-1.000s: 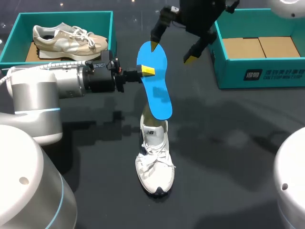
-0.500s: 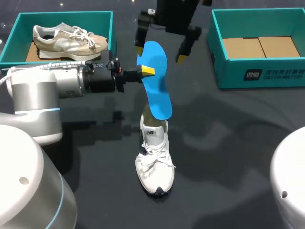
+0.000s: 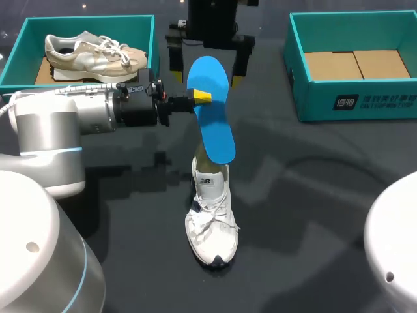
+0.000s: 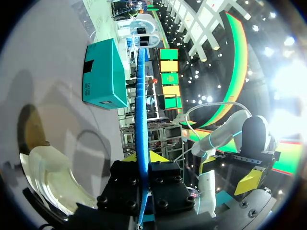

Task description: Take the shoe out of the shoebox, open the shoe tongue, remove and reinsert the insole, then place the shoe into the shoebox

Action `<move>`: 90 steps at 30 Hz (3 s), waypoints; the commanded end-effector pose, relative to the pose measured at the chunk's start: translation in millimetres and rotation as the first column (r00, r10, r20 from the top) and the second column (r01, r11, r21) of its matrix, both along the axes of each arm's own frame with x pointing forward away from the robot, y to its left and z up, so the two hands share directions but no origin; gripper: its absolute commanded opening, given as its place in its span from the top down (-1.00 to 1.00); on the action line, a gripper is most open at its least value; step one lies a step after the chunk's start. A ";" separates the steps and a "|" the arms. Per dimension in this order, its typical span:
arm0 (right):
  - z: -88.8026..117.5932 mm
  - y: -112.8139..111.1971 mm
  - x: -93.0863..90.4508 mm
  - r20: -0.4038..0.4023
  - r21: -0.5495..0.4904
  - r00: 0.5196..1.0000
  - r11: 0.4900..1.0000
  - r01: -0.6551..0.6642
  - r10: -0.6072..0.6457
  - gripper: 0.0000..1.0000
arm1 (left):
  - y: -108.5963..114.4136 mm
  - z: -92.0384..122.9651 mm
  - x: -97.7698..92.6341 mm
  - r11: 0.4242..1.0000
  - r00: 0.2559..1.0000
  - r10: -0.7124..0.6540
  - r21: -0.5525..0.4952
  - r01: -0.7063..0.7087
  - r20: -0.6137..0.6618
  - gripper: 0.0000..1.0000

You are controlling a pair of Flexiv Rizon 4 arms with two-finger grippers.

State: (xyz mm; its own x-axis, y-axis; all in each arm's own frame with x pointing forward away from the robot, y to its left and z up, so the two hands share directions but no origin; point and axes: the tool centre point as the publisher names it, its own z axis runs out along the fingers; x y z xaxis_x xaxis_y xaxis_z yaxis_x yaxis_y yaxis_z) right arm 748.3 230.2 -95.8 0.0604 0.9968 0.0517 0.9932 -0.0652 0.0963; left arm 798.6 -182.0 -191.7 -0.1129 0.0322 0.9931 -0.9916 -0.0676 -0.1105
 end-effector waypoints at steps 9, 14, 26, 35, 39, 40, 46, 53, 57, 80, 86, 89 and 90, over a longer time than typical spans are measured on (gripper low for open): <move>7.6 -3.2 -2.9 0.028 0.069 0.999 0.997 -0.020 0.018 -1.00 | -0.2 -0.3 -0.9 1.000 1.000 0.002 0.000 -0.002 0.000 1.00; 13.5 -13.1 -3.0 0.023 0.187 1.000 0.982 -0.011 0.007 -1.00 | -0.2 -0.3 -0.9 1.000 1.000 0.002 0.000 -0.002 0.000 1.00; 10.9 -32.6 4.1 -0.054 0.458 0.998 0.887 0.053 -0.031 -1.00 | -0.2 -0.3 -0.9 1.000 1.000 0.002 0.000 -0.002 0.000 1.00; 0.2 -51.4 4.0 -0.036 0.675 0.998 0.736 0.062 -0.051 -1.00 | -0.2 -0.3 -0.9 1.000 1.000 0.002 0.000 -0.002 0.000 1.00; -3.6 -59.8 3.6 -0.020 0.741 0.998 0.670 0.051 -0.053 -1.00 | -0.2 -0.3 -0.9 1.000 1.000 0.002 0.000 -0.002 0.000 1.00; -4.6 -61.7 3.6 -0.014 0.760 0.998 0.648 0.046 -0.054 -1.00 | -0.2 -0.3 -0.9 1.000 1.000 0.002 0.000 -0.002 0.000 1.00; -15.9 -74.0 5.3 -0.017 0.843 0.999 0.536 0.041 -0.050 -1.00 | -0.2 -0.3 -0.9 1.000 1.000 0.002 0.000 -0.002 0.000 1.00; -38.8 -78.9 14.7 -0.075 0.907 0.997 0.413 0.082 -0.034 -1.00 | -0.2 -0.3 -0.9 1.000 1.000 0.002 0.000 -0.002 0.000 1.00; -45.9 -77.4 16.8 -0.072 0.927 0.997 0.368 0.077 -0.027 -1.00 | -0.2 -0.3 -0.9 1.000 1.000 0.002 0.000 -0.002 0.000 1.00; -75.7 -83.3 20.2 -0.041 0.961 0.999 0.273 0.047 -0.029 -1.00 | 0.6 0.2 -1.6 1.000 1.000 0.000 -0.005 0.001 0.010 1.00; -76.1 -84.1 22.2 -0.014 0.969 1.000 0.248 0.018 -0.017 -1.00 | 10.5 8.1 -4.6 0.999 0.989 -0.005 -0.050 0.012 0.148 1.00; -75.2 -83.6 23.9 -0.004 0.971 1.000 0.237 0.006 -0.008 -1.00 | 14.8 15.5 -3.4 0.997 0.969 -0.017 -0.064 0.034 0.245 1.00; -74.7 -83.6 24.2 -0.003 0.972 1.000 0.236 0.004 -0.007 -1.00 | 16.3 18.6 -3.0 0.997 0.957 -0.010 -0.064 0.030 0.291 1.00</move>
State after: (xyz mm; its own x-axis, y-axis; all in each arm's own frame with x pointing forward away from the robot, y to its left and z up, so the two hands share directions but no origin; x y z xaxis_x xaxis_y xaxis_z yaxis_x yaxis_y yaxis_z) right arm 771.2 144.8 -168.3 0.0688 0.2157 0.9740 0.9922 -0.1167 -0.0442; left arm 793.9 -173.6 -175.2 -0.3440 0.0959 0.9341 -0.9386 -0.0640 -0.3391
